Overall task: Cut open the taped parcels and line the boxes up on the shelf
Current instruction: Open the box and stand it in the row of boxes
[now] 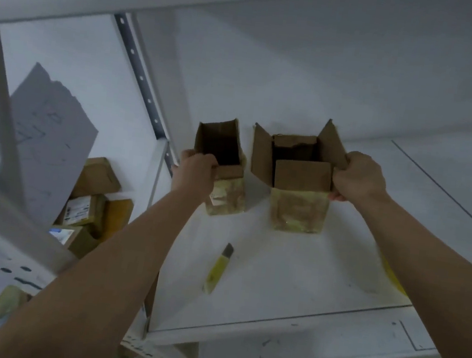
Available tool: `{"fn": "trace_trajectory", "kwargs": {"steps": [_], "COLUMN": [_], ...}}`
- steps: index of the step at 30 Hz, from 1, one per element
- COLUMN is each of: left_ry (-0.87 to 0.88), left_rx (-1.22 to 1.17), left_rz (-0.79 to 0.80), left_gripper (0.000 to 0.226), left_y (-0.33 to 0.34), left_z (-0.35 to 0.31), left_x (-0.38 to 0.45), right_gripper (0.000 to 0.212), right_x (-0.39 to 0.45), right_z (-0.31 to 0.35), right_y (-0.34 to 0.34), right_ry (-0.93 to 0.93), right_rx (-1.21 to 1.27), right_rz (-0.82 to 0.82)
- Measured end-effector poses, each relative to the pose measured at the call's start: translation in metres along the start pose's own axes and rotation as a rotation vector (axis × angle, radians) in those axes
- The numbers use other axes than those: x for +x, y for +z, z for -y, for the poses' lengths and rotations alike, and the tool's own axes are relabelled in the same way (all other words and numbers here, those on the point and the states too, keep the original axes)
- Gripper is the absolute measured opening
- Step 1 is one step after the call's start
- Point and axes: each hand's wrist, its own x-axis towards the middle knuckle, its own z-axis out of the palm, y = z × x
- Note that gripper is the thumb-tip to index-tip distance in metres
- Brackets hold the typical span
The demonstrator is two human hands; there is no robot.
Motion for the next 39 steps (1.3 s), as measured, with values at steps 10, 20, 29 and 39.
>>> {"fn": "trace_trajectory", "kwargs": {"steps": [10,20,29,39], "left_ry": [0.036,0.055,0.225,0.671], "left_rx": [-0.161,-0.090,-0.044,-0.151], "left_rz": [-0.094,-0.042,-0.140,-0.038], "left_gripper": [0.022,0.029,0.030,0.035], "left_y": [-0.003,0.000,-0.018,0.021], "left_z": [0.009,0.007,-0.035,-0.199], "left_x": [0.003,0.013,0.006,-0.042], "right_gripper": [0.021,0.031,0.045,0.044], "right_x": [0.036,0.033,0.001,-0.070], "right_z": [0.041,0.032,0.011,-0.092], "right_y": [0.042,0.040,-0.001,-0.127], "right_ry": [-0.044,-0.213,-0.511,-0.371], "right_rx": [0.135,-0.058,-0.555,-0.764], "right_rz": [0.092,0.135,-0.147,-0.323]}}
